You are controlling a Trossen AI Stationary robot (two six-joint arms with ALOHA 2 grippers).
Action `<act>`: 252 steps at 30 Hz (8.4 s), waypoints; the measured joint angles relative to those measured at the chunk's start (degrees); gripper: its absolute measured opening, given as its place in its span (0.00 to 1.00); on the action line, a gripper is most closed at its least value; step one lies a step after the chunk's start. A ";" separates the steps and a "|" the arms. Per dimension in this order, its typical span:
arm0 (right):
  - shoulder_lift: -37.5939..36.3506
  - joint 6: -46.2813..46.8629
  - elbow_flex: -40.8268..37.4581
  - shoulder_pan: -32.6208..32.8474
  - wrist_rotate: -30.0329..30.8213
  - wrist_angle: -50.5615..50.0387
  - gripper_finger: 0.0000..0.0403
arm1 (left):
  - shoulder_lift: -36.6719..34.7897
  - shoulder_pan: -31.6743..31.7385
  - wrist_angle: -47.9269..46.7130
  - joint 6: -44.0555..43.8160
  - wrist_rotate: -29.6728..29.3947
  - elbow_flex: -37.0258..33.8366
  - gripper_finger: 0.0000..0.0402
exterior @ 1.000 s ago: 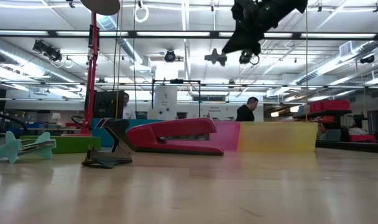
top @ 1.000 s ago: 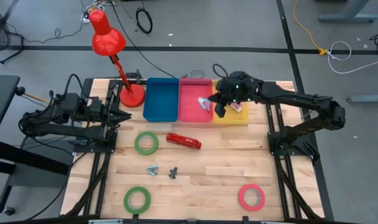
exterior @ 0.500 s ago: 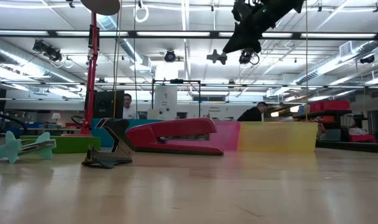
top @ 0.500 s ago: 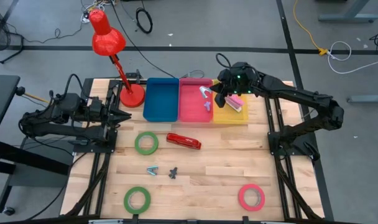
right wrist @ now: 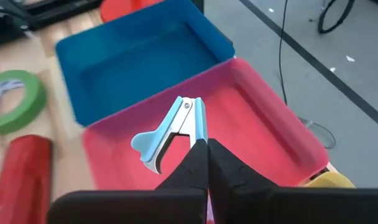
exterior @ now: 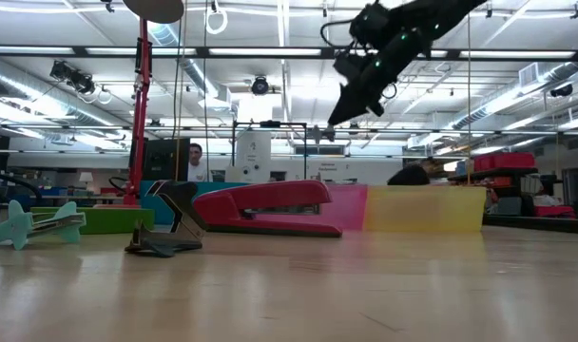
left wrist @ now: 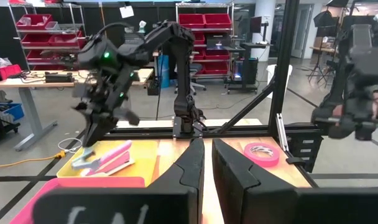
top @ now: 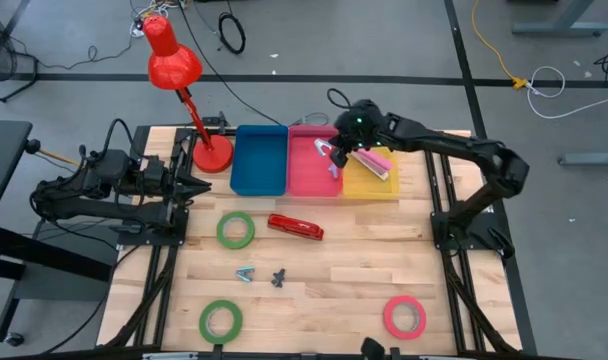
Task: Pick and place Stapler, Stapler remover, tape
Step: Put the light blue staple remover into the red bin, then put the pink tape into the blue bin
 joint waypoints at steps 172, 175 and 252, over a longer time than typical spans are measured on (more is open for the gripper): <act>-36.56 -2.95 -38.99 64.54 -2.39 -0.96 0.33 | 0.00 0.00 -0.01 0.00 0.02 0.00 0.09; -36.56 -2.95 -38.99 66.92 0.64 -0.96 0.33 | 0.00 0.00 0.00 0.00 0.02 0.00 0.09; -3.82 0.63 -21.59 79.27 4.30 -19.08 0.56 | 0.00 0.00 -0.01 0.00 0.01 0.00 0.09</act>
